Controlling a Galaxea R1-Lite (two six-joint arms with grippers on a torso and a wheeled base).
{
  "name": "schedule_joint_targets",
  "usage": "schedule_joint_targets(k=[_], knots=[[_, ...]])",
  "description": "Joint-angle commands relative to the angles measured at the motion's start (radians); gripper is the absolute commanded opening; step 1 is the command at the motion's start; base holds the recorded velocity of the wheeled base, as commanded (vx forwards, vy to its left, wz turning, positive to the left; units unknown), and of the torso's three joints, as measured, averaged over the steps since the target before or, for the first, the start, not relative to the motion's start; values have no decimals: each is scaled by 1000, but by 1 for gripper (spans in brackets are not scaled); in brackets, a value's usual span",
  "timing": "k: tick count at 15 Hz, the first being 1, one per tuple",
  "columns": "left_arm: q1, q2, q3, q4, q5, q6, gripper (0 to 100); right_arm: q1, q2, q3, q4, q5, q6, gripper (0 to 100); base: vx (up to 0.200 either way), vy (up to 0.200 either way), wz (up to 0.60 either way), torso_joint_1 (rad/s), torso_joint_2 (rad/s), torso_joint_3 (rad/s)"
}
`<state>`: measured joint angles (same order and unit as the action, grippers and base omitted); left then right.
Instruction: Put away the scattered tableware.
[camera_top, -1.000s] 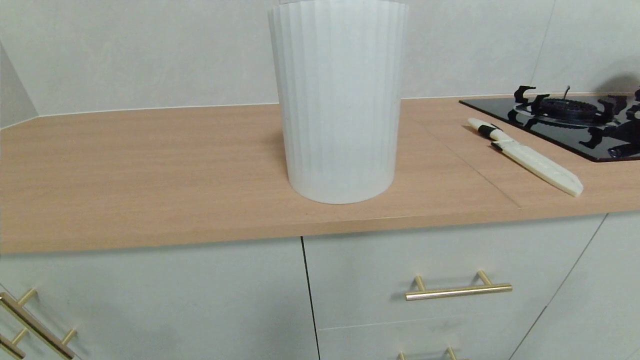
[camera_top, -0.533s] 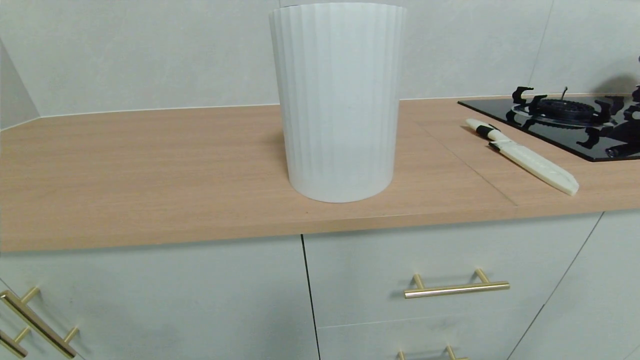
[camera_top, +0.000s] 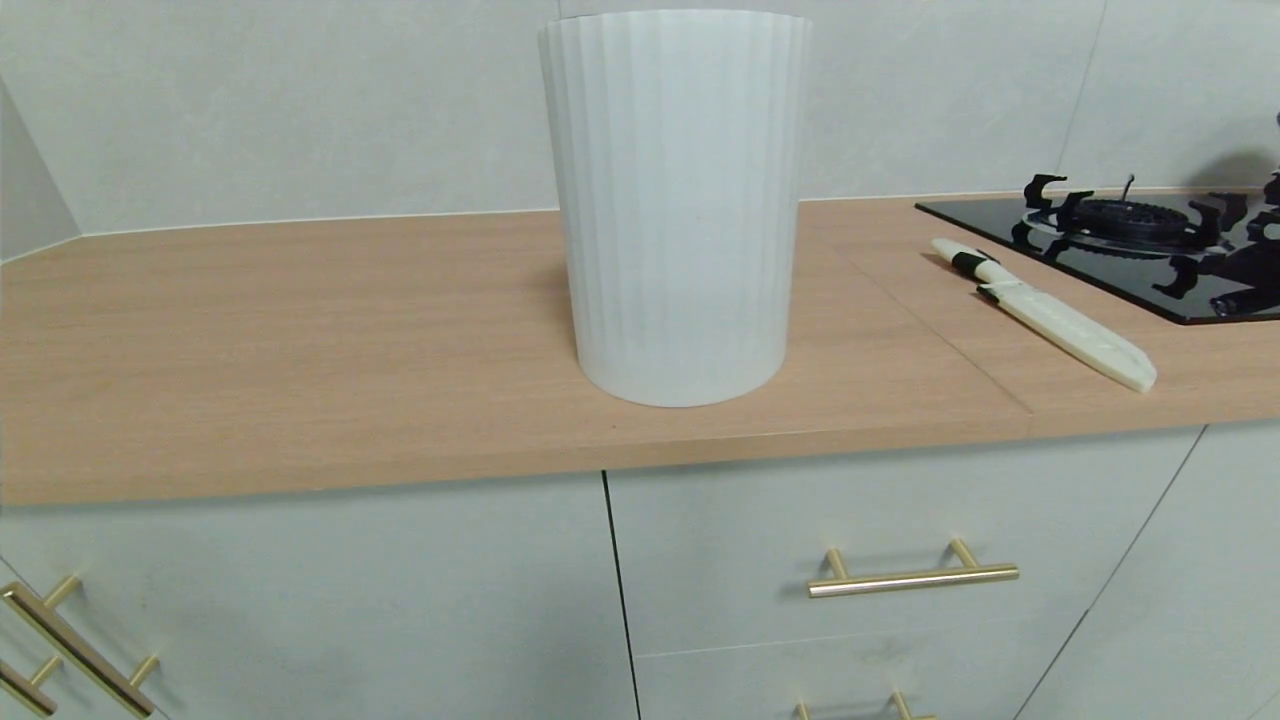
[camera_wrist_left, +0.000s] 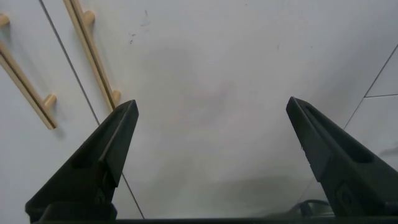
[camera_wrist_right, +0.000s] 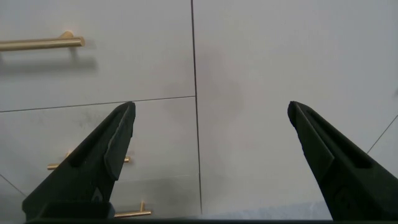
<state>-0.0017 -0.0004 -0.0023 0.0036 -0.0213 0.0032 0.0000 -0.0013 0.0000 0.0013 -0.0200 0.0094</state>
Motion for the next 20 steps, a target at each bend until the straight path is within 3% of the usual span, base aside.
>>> schedule_joint_targets(k=[1,9,20], knots=[[0,0,-1,-1,0,0,100,0,1,0,0,0,0,100,0,0,0,27,-217,-188],[0,0,-1,-1,0,0,100,0,1,0,0,0,0,100,0,0,0,112,-414,-306],[0,0,-1,-1,0,0,100,0,1,0,0,0,0,100,0,0,0,192,-487,-294]])
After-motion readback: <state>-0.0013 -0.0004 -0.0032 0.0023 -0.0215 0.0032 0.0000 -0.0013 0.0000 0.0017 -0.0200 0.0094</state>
